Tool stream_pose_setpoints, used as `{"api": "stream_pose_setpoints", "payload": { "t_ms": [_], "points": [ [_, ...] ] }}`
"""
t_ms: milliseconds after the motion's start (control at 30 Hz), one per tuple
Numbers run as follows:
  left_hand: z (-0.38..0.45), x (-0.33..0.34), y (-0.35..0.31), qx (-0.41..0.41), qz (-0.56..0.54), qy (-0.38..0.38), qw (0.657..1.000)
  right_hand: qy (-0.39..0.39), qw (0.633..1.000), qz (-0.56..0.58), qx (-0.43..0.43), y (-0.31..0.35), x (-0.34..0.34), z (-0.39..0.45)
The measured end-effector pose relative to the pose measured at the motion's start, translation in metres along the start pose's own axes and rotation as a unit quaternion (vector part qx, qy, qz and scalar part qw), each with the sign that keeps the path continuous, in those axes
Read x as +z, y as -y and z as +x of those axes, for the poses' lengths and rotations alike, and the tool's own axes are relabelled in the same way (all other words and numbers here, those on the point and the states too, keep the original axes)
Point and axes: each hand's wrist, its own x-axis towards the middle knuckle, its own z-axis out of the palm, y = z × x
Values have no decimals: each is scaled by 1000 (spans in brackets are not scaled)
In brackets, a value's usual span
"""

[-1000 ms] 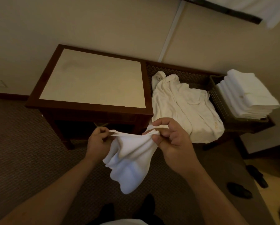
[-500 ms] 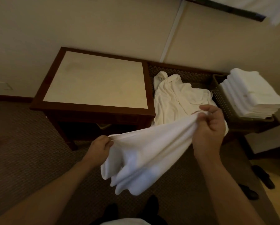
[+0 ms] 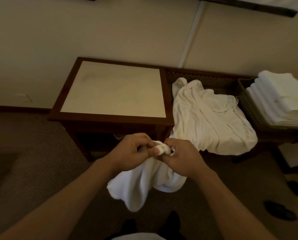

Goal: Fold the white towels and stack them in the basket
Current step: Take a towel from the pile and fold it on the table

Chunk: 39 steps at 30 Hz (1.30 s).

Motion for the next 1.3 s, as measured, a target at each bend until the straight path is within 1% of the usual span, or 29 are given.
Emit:
{"api": "stream_pose_setpoints", "payload": {
  "t_ms": [100, 167, 233, 300, 367, 400, 467, 500, 567, 600, 633, 667, 700, 733, 767, 800, 833, 867, 900, 933, 967, 1000, 1033, 1100, 1167, 1200, 1233, 1300],
  "points": [
    [-13, 10, 37, 51, 115, -67, 990, -31, 996, 84, 4, 6, 3, -4],
    [-22, 19, 59, 39, 181, -63, 981, -44, 994, 105, 6, 7, 3, -3],
    [-27, 26, 75, 10, 253, -53, 966, -41, 992, 116, 9, 6, 3, -3],
    [-26, 28, 84, -46, 321, -58, 944, -33, 992, 123, 18, 4, 3, -5],
    [-26, 22, 95, -149, 383, -49, 910, -35, 990, 139, 21, 0, 1, -8],
    [-28, 15, 101, -214, 390, -36, 895, -39, 988, 151, 22, -2, -1, -9],
    [-37, 2, 120, -306, 382, -30, 871, -40, 983, 176, 28, -5, -5, -12],
    [-42, -4, 128, -322, 369, -30, 871, -35, 983, 180, 28, -5, -7, -12],
    [-46, -14, 143, -331, 318, -41, 887, -25, 988, 147, 31, -5, -6, -14],
    [-44, -18, 144, -352, 261, -67, 896, -27, 992, 114, 40, -7, -5, -14],
    [-42, -22, 143, -387, 194, -95, 897, -29, 995, 78, 51, -8, -4, -15],
    [-38, -26, 142, -413, 149, -121, 890, -30, 997, 44, 60, -9, -3, -15],
    [-34, -30, 139, -421, 130, -145, 886, -28, 997, 19, 68, -11, -2, -16],
    [-31, -31, 131, -413, 149, -167, 883, -24, 997, 4, 74, -12, -1, -17],
    [-28, -28, 120, -387, 191, -192, 881, -20, 997, -2, 78, -13, 0, -18],
    [-26, -22, 105, -332, 215, -212, 893, -17, 996, -3, 82, -14, 1, -18],
    [-24, -13, 85, -254, 196, -213, 923, -11, 996, -4, 83, -13, 2, -18],
    [-22, -2, 61, -166, 149, -176, 959, -5, 997, -11, 80, -11, 2, -17],
    [-19, 8, 36, -106, 94, -108, 984, 1, 997, -17, 74, -9, 2, -16],
    [-16, 17, 15, -74, 50, -35, 995, 6, 998, -18, 68, -7, 1, -14],
    [-12, 25, 1, -49, 26, 16, 998, 8, 998, -16, 63, -5, 0, -12],
    [-7, 30, -4, -28, 12, 33, 999, 7, 998, -16, 61, -5, -2, -10],
    [-4, 32, -5, -18, 7, 29, 999, 6, 998, -17, 60, -5, -5, -10],
    [-1, 29, -2, -18, 7, -4, 1000, 14, 998, -12, 62, -6, -12, -10],
    [-2, 25, 12, -28, 31, -27, 999, 11, 995, 26, 91, -3, -27, -11],
    [-6, 23, 22, -43, 53, -36, 997, -22, 991, 56, 118, 0, -37, -11],
    [-11, 21, 37, -62, 80, -48, 994, -87, 982, 91, 140, 3, -49, -11],
    [-28, 15, 72, -109, 131, -72, 983, -257, 943, 159, 137, 8, -76, -11]
  ]
}}
